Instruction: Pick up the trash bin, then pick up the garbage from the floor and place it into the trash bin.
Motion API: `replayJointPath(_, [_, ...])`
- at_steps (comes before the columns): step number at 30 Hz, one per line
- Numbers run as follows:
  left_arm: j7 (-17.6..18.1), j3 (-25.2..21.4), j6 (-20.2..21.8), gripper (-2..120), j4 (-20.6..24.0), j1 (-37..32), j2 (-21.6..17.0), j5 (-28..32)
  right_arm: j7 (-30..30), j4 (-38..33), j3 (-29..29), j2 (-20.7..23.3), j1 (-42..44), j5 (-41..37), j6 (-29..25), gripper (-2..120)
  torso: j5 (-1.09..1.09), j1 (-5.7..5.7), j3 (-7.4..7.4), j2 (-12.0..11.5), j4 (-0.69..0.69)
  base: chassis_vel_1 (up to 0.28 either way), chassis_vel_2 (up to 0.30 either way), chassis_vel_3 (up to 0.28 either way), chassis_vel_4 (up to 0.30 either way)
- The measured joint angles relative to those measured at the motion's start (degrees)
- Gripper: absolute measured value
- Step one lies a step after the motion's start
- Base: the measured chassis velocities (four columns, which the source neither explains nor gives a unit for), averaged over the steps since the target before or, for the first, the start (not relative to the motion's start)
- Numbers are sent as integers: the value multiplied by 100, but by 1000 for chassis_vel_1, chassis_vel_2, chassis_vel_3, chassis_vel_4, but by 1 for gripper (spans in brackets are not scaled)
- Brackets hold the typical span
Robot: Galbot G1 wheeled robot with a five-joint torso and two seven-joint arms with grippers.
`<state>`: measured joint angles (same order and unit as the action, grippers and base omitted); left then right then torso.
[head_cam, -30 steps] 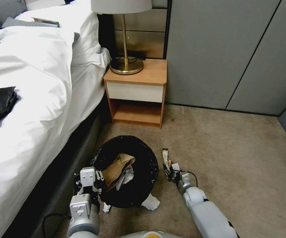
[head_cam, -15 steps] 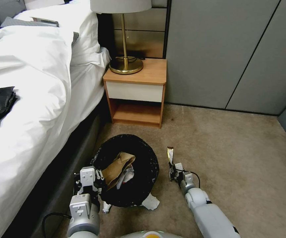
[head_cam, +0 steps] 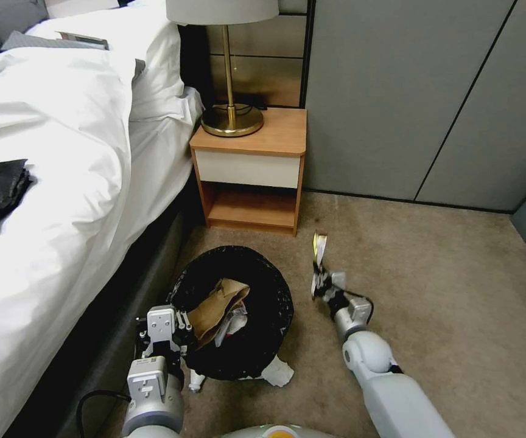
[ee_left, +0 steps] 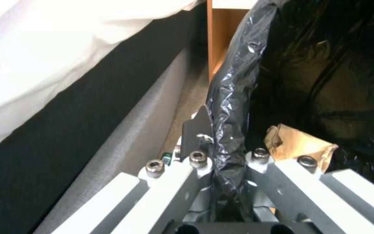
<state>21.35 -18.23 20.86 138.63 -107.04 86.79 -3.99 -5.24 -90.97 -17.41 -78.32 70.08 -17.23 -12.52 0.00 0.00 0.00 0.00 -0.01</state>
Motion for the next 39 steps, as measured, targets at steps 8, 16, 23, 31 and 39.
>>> replayJointPath(8, [4, 28, 14, 0, -8, 28, -33, 67, -1891, -2038, 203, 286, 1065, 862, -1413, 0, 0, 0, -1, 0, 0, 0, 0, 0, 0])
replayJointPath(16, [37, 60, 121, 0, 36, 21, -86, 307, -2382, -1838, 892, 495, 1326, 1541, -1655, 0, -1, 0, -1, 0, 1, 0, 0, 0, 0])
replayJointPath(23, [51, 74, 134, 0, 57, 6, -105, 326, -2217, -1512, 1138, 533, 1170, 1603, -1500, 0, -1, 0, 0, 0, 1, 0, 0, 0, 0])
replayJointPath(31, [52, 164, 135, 0, 84, -39, -84, 316, -1942, -1056, 1301, 404, 944, 1637, -1340, 0, -1, 0, 0, 0, 1, 0, 0, 0, 0])
replayJointPath(39, [40, 143, 140, 0, 126, -44, -85, 321, -1791, -856, 1291, 370, 935, 1774, -1309, 13, -1, 0, 0, 0, 0, 0, 0, 0, 0])
